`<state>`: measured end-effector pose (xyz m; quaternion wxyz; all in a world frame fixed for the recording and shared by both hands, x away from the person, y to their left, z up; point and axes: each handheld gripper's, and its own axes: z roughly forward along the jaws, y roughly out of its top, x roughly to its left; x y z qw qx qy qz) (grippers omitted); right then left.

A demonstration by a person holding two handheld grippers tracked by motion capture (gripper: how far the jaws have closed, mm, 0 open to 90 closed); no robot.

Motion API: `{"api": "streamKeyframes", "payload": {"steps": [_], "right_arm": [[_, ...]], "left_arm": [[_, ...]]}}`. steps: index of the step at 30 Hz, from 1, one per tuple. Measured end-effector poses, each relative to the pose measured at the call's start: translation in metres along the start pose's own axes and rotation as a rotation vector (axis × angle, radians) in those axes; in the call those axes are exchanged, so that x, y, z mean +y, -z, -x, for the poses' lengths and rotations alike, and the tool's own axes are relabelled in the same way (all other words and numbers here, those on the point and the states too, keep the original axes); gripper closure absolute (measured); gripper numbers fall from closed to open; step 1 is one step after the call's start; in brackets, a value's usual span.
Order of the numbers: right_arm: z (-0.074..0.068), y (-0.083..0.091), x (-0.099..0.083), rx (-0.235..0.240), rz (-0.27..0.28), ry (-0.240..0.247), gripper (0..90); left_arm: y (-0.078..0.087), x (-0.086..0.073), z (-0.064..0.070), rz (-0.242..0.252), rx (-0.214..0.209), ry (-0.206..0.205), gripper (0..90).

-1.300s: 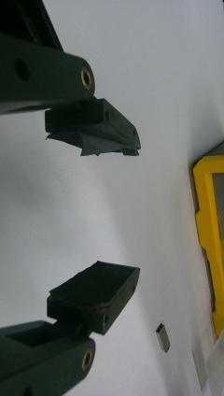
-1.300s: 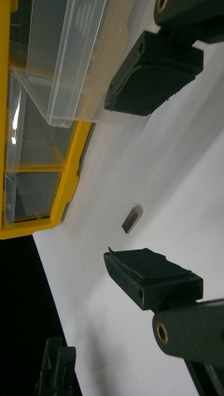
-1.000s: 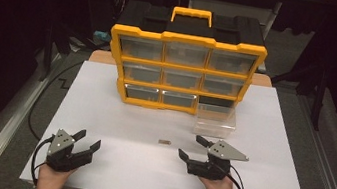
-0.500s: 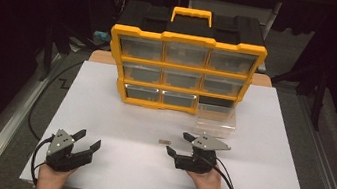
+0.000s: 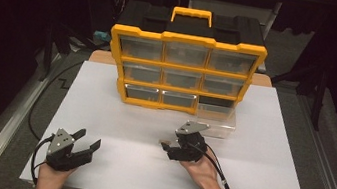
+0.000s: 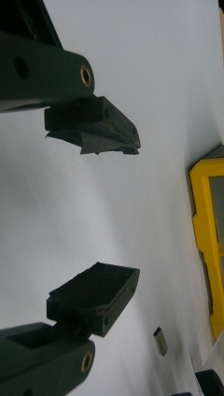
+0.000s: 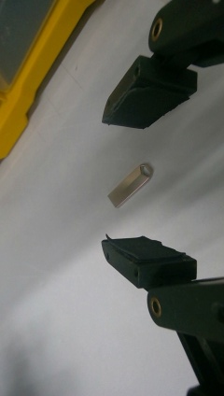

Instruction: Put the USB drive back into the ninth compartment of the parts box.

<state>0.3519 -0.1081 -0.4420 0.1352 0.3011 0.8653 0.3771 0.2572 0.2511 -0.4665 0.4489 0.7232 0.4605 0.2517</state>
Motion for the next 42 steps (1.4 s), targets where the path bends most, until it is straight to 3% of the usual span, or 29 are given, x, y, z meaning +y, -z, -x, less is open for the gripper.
{"api": "streamKeyframes", "payload": {"steps": [4, 10, 24, 28, 34, 42], "right_arm": [[0.002, -0.009, 0.009, 0.000, -0.112, 0.017, 38.9], [0.004, -0.021, 0.021, 0.010, -0.232, 0.016, 46.0], [-0.003, -0.045, 0.039, -0.005, -0.401, 0.049, 57.1], [-0.003, -0.045, 0.040, 0.004, -0.415, 0.047, 62.9], [-0.002, -0.044, 0.041, 0.020, -0.429, 0.051, 79.1], [-0.002, -0.044, 0.041, 0.025, -0.436, 0.056, 80.2]], "left_arm": [[0.000, 0.000, 0.000, 0.002, -0.001, -0.001, 33.8], [-0.001, 0.000, 0.000, -0.006, -0.005, -0.005, 33.8], [0.000, 0.000, 0.001, -0.014, -0.006, -0.016, 33.8], [0.000, 0.000, 0.001, -0.014, -0.005, -0.019, 33.7], [0.000, 0.000, 0.001, -0.012, -0.006, -0.018, 33.8], [-0.001, 0.000, 0.001, -0.008, -0.007, -0.011, 34.0]]}}
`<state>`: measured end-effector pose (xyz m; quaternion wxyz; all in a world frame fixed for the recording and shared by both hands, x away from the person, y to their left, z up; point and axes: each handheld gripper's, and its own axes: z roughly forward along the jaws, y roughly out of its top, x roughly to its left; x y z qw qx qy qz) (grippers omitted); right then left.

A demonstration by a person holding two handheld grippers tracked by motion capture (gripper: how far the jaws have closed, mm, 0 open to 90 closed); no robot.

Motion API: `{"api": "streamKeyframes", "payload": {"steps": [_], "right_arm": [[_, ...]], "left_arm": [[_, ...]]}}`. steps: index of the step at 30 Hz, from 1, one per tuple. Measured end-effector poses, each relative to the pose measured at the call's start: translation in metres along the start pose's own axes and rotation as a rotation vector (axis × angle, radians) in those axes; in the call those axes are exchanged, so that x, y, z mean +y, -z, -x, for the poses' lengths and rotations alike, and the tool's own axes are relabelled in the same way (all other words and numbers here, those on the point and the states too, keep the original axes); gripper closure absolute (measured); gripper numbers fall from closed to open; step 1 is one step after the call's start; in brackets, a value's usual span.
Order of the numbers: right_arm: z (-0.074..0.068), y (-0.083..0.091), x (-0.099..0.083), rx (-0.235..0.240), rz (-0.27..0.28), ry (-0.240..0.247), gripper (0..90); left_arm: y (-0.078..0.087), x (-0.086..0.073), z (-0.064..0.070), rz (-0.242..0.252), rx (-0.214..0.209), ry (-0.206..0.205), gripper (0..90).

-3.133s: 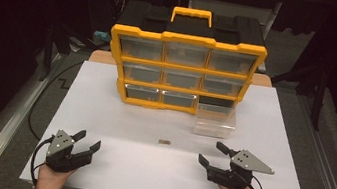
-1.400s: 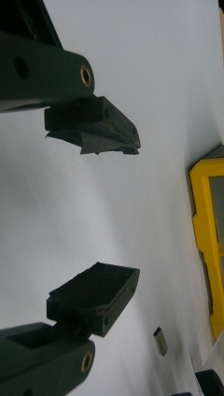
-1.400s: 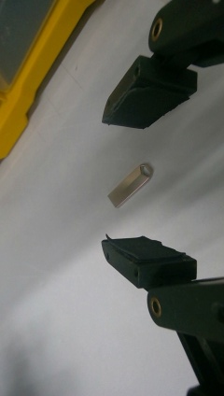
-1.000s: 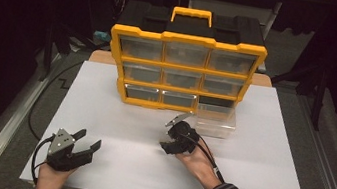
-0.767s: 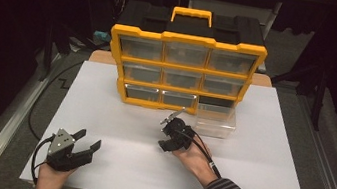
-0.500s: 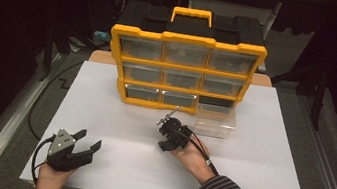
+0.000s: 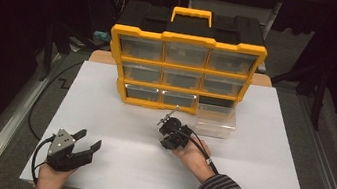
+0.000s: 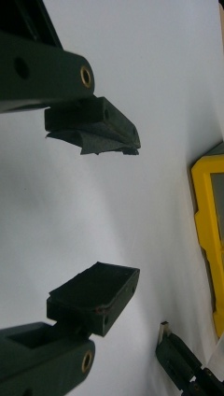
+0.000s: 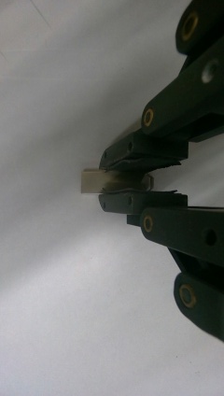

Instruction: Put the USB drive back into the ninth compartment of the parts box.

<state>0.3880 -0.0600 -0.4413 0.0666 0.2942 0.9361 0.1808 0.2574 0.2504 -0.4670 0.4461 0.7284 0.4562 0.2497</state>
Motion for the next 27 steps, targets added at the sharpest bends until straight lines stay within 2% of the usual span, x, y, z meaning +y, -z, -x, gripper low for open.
{"api": "streamKeyframes", "payload": {"steps": [16, 27], "right_arm": [[-0.007, 0.010, -0.009, -0.004, 0.031, 0.037, 80.3], [-0.007, 0.028, -0.023, -0.005, 0.074, 0.036, 80.3]], "left_arm": [[0.000, 0.000, 0.000, 0.000, 0.005, 0.000, 34.0], [0.001, 0.000, 0.000, -0.003, 0.005, -0.002, 33.9]]}}
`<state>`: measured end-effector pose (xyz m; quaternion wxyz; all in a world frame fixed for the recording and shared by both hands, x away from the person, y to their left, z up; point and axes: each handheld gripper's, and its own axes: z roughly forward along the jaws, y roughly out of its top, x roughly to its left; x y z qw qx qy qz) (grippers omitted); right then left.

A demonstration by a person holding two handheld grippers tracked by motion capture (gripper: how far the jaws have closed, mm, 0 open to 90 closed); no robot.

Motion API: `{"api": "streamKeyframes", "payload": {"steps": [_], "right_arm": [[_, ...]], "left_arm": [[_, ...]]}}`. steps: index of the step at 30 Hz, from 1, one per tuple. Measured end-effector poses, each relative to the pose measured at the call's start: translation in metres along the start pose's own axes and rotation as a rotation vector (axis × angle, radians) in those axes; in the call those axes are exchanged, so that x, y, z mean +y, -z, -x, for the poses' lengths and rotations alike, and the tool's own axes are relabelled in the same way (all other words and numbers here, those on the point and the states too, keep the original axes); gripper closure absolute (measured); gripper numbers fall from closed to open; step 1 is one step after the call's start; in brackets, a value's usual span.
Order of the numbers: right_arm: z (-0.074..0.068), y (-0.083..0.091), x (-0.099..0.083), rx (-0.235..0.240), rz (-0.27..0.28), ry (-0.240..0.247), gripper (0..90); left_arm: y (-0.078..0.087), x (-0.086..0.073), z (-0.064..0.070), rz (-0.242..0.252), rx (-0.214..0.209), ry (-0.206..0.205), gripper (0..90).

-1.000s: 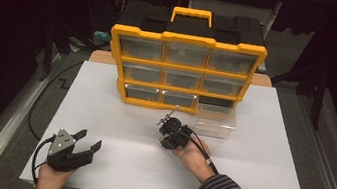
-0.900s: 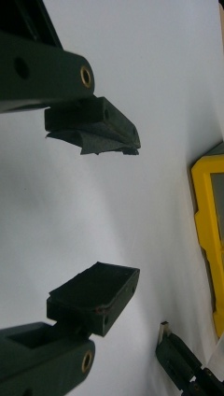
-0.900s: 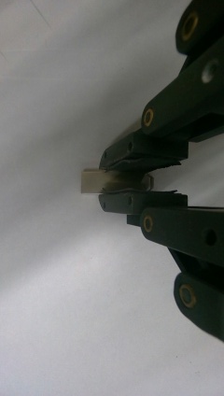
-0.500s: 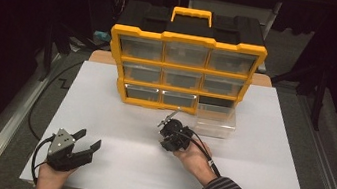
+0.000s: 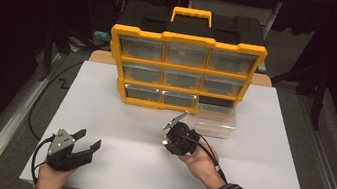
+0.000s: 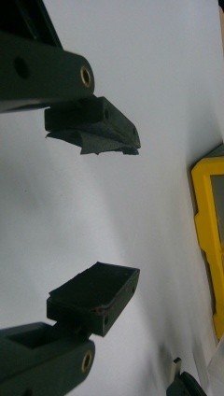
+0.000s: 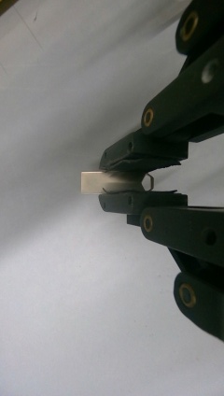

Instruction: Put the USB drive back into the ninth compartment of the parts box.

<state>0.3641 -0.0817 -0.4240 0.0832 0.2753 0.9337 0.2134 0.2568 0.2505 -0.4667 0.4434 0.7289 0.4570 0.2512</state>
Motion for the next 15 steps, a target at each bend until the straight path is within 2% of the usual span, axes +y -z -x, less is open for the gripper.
{"api": "streamKeyframes", "payload": {"steps": [15], "right_arm": [[0.006, 0.017, -0.022, 0.004, 0.033, -0.030, 80.2]], "left_arm": [[0.000, 0.000, -0.001, 0.005, 0.008, 0.007, 33.7]]}}
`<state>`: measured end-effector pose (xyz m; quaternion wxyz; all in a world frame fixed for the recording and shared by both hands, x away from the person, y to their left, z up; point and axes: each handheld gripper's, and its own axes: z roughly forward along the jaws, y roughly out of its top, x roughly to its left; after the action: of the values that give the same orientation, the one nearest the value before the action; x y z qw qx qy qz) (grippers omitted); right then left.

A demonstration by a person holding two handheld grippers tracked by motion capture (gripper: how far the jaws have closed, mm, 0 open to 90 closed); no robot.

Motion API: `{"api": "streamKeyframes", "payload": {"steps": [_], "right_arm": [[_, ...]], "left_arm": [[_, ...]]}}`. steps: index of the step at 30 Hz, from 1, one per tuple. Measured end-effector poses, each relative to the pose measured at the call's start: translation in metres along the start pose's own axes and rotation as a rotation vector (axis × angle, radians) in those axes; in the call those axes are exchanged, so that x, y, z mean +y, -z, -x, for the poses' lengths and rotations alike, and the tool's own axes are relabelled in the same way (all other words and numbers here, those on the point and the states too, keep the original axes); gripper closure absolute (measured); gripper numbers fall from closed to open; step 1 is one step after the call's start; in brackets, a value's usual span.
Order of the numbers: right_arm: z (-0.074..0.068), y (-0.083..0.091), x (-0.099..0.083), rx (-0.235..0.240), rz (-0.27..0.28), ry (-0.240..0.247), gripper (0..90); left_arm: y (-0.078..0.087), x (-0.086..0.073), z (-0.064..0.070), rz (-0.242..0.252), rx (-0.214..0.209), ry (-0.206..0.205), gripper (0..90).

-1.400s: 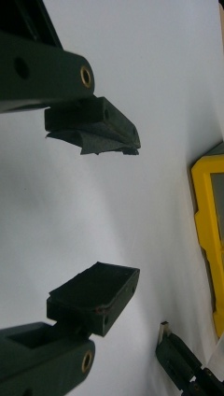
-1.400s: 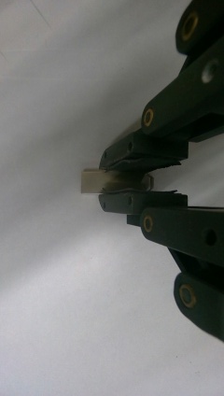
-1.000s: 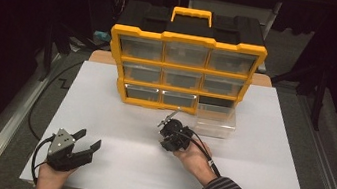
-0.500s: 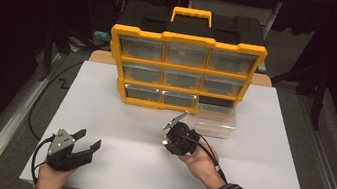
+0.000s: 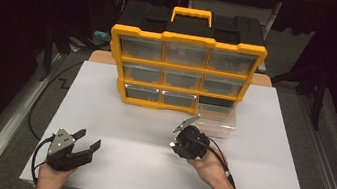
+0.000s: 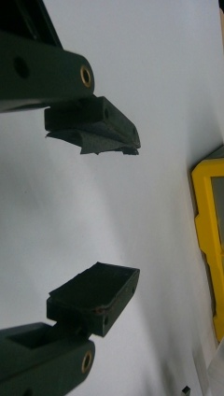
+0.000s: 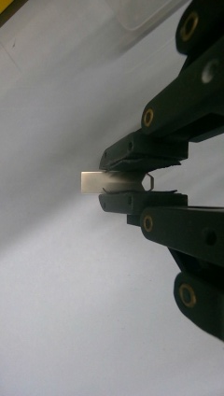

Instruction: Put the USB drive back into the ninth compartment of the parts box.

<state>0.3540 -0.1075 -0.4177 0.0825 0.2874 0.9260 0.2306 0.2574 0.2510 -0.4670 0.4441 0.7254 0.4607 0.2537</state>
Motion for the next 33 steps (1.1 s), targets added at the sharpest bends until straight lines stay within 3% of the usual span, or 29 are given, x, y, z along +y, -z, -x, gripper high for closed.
{"api": "streamKeyframes", "payload": {"steps": [33], "right_arm": [[0.017, 0.036, -0.054, -0.018, 0.077, -0.096, 80.2]], "left_arm": [[0.001, 0.000, 0.001, 0.005, 0.010, 0.005, 33.3]]}}
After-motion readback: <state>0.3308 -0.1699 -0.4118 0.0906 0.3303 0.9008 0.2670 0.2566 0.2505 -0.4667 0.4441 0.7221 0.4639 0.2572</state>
